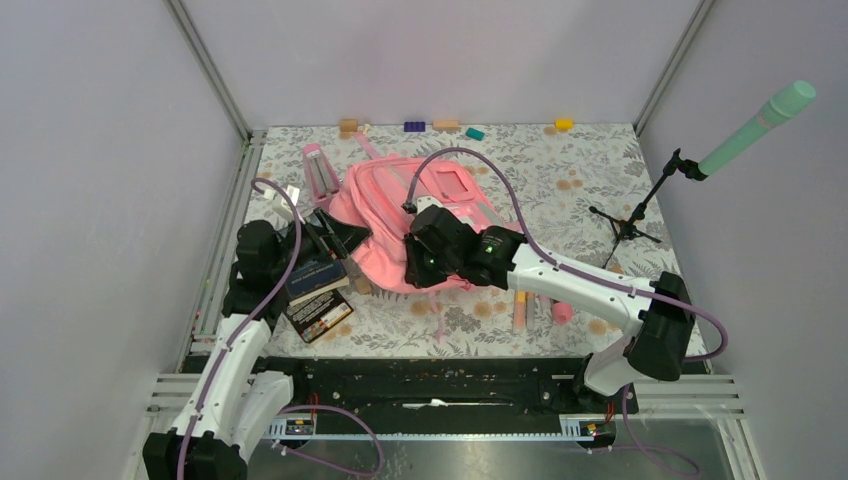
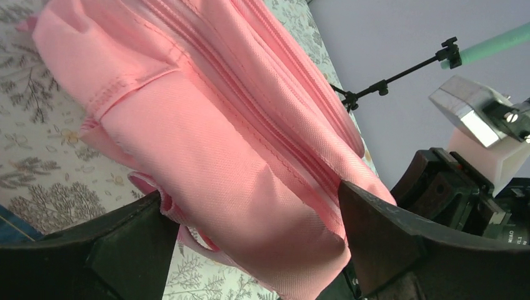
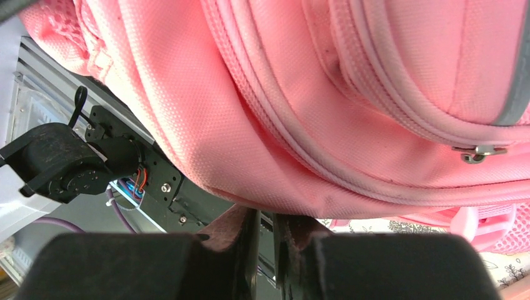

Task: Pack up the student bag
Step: Unzip the student bag at the center of the board.

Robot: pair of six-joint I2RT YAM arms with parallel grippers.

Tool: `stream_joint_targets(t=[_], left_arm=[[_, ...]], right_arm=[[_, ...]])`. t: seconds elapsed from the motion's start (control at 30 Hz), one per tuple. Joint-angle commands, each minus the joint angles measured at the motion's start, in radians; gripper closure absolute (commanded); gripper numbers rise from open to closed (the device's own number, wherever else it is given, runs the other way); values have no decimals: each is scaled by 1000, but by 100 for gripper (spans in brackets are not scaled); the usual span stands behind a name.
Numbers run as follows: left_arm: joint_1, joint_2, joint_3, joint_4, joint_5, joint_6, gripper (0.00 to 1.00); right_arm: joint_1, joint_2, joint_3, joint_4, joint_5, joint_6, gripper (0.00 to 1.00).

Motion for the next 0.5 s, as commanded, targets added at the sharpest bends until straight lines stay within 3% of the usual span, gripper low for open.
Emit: stream_joint_targets(t=[0.0,0.13,0.23,0.47], left_arm=[[-15,-58,-52,32,40,-60,10],[-15,-109,-65,-44,-1,-63,13],[-15,-160,-76,-84,-35,-61,10],[-15,-258,-132,-28,-17,-68,5]], right_arm=[[-14,-51,8,132,26,20,100],[-17,-46,3,133,22,23,100],[-20,-43,0,132,20,23,100],[-24,-46,-10,133,12,20,100]])
